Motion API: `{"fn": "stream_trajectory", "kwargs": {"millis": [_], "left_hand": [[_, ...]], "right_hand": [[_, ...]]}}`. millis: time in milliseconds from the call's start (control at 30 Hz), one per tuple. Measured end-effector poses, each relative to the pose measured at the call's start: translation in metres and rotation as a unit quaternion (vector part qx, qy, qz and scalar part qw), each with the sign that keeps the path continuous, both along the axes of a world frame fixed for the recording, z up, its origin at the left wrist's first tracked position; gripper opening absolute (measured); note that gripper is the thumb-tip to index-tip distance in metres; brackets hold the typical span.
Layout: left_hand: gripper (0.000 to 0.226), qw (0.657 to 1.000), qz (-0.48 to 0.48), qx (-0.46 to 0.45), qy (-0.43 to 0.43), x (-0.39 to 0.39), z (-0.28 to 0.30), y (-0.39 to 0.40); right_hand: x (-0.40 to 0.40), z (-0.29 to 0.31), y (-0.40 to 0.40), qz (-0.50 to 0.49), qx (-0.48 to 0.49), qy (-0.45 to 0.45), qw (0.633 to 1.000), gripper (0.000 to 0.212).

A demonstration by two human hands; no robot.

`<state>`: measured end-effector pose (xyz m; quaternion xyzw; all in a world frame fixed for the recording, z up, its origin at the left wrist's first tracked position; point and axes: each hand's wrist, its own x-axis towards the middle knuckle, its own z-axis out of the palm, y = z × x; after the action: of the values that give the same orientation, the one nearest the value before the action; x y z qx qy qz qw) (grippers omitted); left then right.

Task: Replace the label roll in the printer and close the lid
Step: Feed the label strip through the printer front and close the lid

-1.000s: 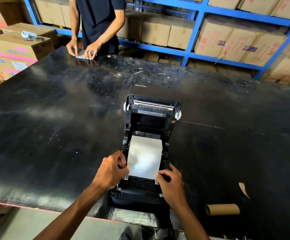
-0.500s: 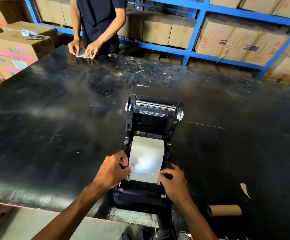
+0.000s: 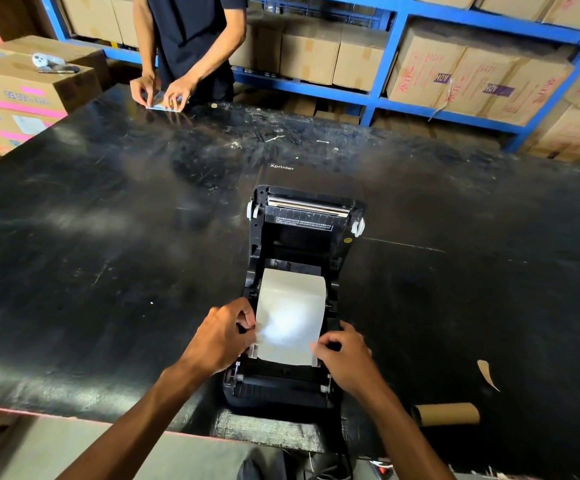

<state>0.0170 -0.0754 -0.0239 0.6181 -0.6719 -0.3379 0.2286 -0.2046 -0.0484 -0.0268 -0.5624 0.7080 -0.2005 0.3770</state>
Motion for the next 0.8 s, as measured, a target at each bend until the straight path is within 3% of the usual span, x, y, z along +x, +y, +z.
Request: {"fn": "stream_trajectory", "kwargs": {"millis": [233,433,567,667,800], "left_hand": [[0.031,0.998,-0.048,0.018,-0.03,0.005,0.0,-0.005],[0.033,1.0,0.008,-0.015,-0.005,0.0,-0.003,0.001],[0.025,0.999,-0.022,0.002,-0.04,-0.001,-0.003,-0.002],[0.021,0.999,-0.019,0.012,-0.04,-0.002,-0.003,-0.005],[0.029,0.999,-0.022,0.015,-0.039,-0.001,-0.006,-0.006]], "right_hand": [[-0.001,-0.006,0.0,-0.028,-0.019,-0.04,0.999,0.018],[-0.004,-0.001,-0.002,0.004,0.002,0.01,1.0,0.017],[-0.004,0.006,0.011,-0.037,-0.137,0.051,0.989,0.008],[-0.003,0.009,0.023,0.068,-0.23,0.078,0.968,0.012],[0.002,0.006,0.022,0.257,-0.226,0.139,0.929,0.02]]}}
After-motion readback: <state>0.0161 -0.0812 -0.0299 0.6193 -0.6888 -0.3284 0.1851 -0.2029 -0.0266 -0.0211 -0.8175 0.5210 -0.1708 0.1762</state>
